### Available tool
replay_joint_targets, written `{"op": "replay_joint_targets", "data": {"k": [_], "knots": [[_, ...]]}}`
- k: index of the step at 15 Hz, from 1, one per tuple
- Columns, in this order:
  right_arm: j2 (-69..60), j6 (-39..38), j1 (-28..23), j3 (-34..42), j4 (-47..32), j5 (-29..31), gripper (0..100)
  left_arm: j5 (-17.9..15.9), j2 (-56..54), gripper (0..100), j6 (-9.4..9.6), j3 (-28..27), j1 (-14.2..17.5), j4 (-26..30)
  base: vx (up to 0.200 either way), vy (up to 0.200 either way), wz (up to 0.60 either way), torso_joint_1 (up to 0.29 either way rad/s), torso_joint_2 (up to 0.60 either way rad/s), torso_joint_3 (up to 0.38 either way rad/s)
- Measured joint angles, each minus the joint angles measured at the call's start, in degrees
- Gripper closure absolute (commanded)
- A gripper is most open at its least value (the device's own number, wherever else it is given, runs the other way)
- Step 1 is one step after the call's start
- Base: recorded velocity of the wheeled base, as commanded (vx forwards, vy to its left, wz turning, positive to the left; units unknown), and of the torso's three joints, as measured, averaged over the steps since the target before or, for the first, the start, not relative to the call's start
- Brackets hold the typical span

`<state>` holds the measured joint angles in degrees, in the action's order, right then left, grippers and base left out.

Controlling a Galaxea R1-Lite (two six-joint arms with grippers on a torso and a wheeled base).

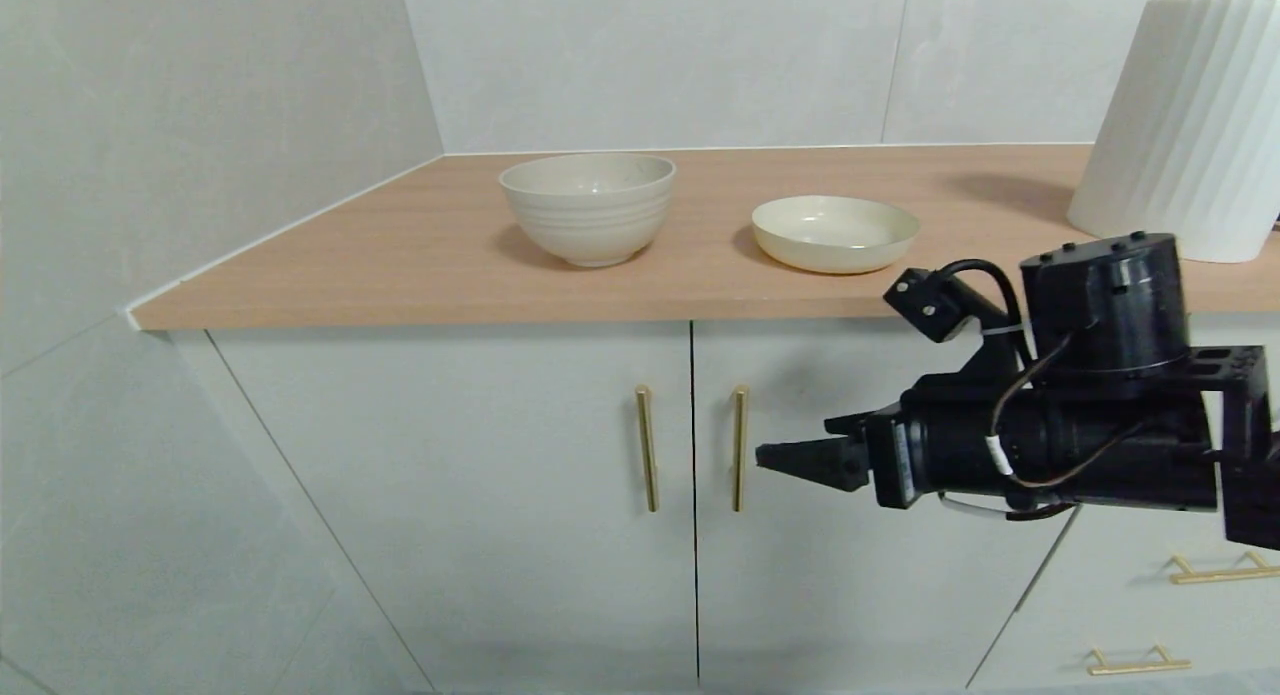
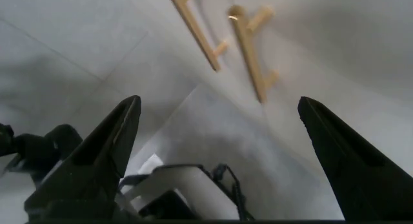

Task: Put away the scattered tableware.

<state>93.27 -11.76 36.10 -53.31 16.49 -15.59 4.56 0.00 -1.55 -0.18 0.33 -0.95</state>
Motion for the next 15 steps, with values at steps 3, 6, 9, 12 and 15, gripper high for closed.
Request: {"op": "replay_joint_targets", "data": {"k": [3,6,9,12,15], "knots": [[6.14,-1.04,1.11,1.27,10.22,0.11,0,0.0,0.0,0,0.0,0.0,0.0,0.0,0.0,0.0,0.0,0.0,0.0,0.0],[10.2,-1.73,1.96,1.39,14.98,0.51,0,-0.02,0.0,0,-0.01,0.0,-0.02,0.0,0.0,0.0,0.0,0.0,0.0,0.0],[13.37,-3.56,2.82,1.61,19.96,2.54,0,-0.02,0.0,0,0.0,0.0,0.0,0.0,0.0,0.0,0.0,0.0,0.0,0.0],[16.07,-4.08,3.49,2.1,24.92,4.49,0,0.0,0.0,0,-0.01,0.0,0.0,0.0,0.0,0.0,0.0,0.0,0.0,0.0],[17.94,-6.51,4.12,2.16,28.42,5.08,0,-0.02,0.0,0,0.0,0.02,0.0,0.0,0.0,0.0,0.0,0.0,0.0,0.0]]}}
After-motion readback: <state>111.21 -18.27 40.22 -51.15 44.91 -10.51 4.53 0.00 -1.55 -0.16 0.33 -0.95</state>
